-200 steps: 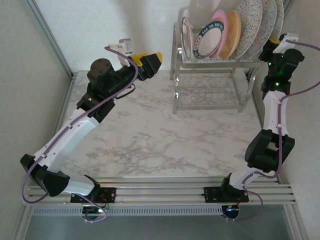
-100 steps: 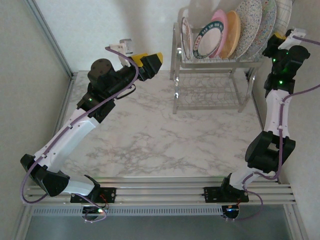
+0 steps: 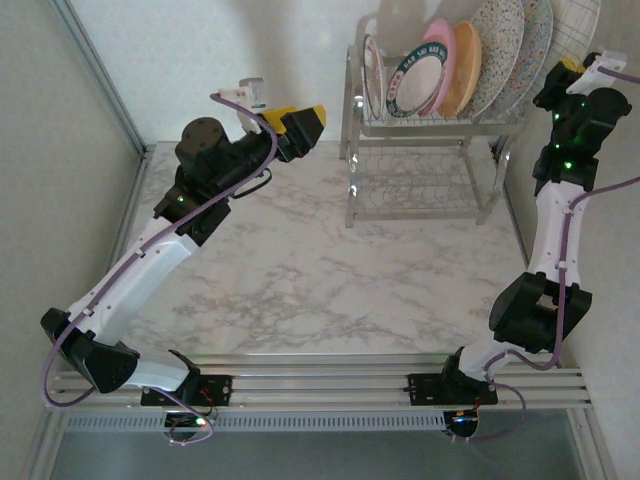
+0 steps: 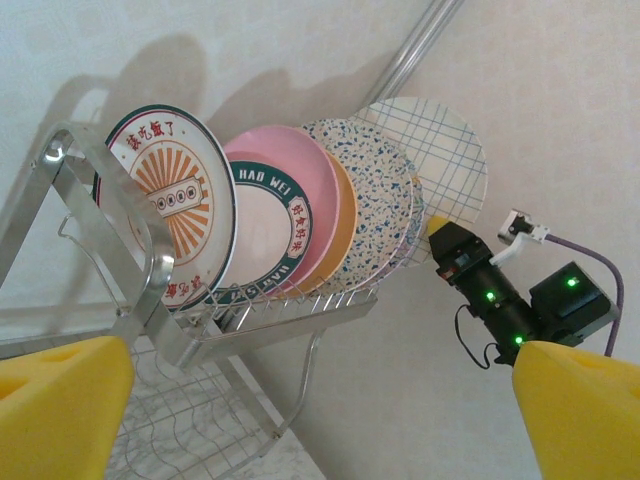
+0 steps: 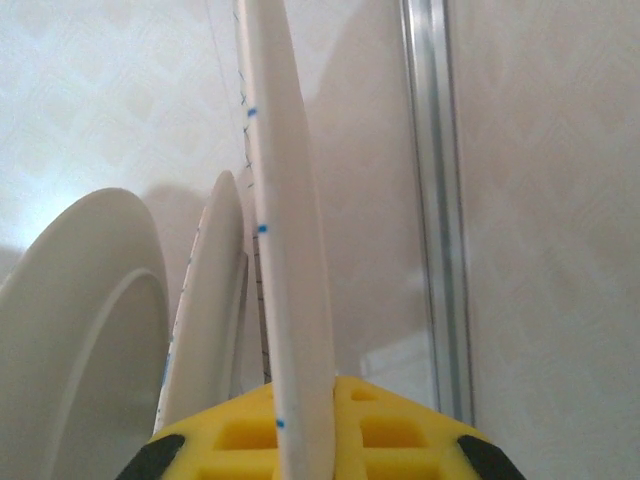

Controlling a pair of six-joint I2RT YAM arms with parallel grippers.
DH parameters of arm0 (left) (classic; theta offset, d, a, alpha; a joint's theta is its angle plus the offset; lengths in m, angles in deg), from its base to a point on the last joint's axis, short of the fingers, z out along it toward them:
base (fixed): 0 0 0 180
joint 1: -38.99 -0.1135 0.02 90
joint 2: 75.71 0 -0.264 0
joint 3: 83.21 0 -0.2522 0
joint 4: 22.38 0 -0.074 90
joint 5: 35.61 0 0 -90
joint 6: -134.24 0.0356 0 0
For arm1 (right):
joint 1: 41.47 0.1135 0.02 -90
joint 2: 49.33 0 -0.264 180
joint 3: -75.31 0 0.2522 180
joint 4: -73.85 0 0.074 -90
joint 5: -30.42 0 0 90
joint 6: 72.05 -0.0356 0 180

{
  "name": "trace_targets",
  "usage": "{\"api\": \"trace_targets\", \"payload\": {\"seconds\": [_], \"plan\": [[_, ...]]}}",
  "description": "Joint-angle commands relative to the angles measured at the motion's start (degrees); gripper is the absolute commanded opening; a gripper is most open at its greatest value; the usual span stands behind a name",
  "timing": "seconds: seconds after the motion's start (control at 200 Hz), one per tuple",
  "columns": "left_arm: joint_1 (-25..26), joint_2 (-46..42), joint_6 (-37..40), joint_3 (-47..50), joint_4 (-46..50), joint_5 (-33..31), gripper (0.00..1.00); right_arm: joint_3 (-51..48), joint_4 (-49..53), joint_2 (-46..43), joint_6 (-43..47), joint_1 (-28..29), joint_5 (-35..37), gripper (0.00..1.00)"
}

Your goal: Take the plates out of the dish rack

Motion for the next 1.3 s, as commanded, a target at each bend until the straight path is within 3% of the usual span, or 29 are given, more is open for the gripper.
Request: {"api": "trace_targets", "payload": {"seconds": [0.0,0.786,1.296], "plan": [[0.6,-0.8,-0.6,-0.9,-2.7,0.8,0.97,2.0,-3.4,-4.4,2.3,-0.4,3.4,0.0],[1.8,-1.8,-1.7,0.1,-3.6,1.1,0.98,-3.5,1.4,-16.3,8.5,-0.5,8.4,0.0],[7.0,-2.1,-3.8,-0.6,-5.6,3.5,0.98,-5.8,6.6,-27.5,6.9,-0.6,11.0,0.0]]}}
